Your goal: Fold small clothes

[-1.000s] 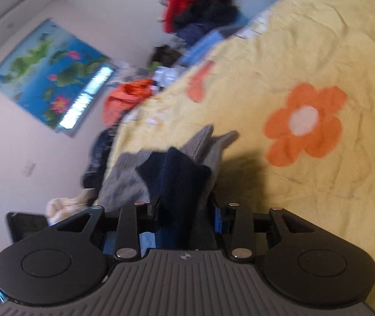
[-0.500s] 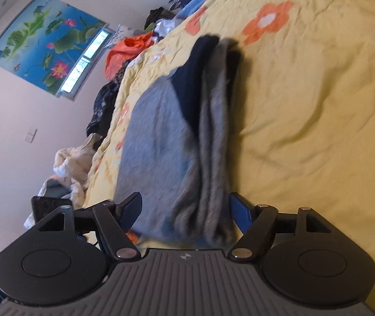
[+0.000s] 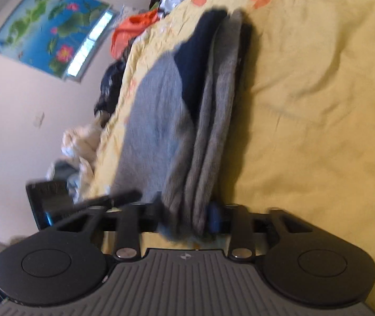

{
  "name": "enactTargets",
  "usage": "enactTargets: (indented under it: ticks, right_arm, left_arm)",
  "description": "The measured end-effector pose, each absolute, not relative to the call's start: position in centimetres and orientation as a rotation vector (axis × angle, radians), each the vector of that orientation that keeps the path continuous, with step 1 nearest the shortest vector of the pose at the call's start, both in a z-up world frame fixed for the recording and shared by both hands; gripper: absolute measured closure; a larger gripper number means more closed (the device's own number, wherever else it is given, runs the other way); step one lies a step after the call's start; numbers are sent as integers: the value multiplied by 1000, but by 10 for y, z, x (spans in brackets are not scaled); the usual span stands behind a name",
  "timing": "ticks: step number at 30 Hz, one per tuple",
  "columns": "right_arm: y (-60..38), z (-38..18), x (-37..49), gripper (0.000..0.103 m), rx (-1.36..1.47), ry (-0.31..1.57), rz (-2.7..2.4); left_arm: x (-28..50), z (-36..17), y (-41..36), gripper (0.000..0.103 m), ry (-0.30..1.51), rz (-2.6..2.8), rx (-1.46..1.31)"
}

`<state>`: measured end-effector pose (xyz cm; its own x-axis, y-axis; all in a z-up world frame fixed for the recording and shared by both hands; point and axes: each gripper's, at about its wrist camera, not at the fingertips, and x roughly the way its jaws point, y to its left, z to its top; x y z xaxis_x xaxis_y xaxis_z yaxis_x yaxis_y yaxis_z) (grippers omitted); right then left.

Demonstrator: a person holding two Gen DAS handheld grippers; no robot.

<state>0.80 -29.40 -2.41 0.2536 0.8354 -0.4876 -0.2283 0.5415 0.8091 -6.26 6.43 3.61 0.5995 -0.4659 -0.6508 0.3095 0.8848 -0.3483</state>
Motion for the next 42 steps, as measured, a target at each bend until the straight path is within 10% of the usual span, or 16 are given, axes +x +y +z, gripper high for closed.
enactTargets:
  ticks: [3, 10, 12, 14, 20, 27, 31, 39, 42]
  right_arm:
    - [-308, 14, 17, 22, 626, 873, 728]
    - [-262, 44, 108, 26, 474, 762, 571]
    - [-238, 33, 130, 41, 375, 821, 578]
    - [-219, 21, 141, 90, 256, 872, 547]
    - [-238, 0, 176, 102, 134, 880, 386]
    - [-249, 32, 127, 86, 193, 690, 429]
    - [-217, 41, 103, 21, 34, 682, 484]
    - [-224, 20, 120, 27, 171, 805, 473]
    - [-225, 5, 125, 61, 254, 831, 530]
  left_arm:
    - [-76, 76, 47, 2, 528, -331, 60]
    - [-18, 57, -25, 3, 482, -409, 145]
    - [-4, 42, -42, 3, 542, -409, 183]
    - [8, 28, -49, 3, 608, -407, 176]
    - [28, 4, -67, 0, 626, -366, 183]
    - [27, 3, -64, 0, 623, -370, 150]
    - [25, 4, -64, 0, 622, -371, 154]
    - [27, 4, -64, 0, 620, -370, 156]
    - [27, 7, -66, 0, 632, -360, 152]
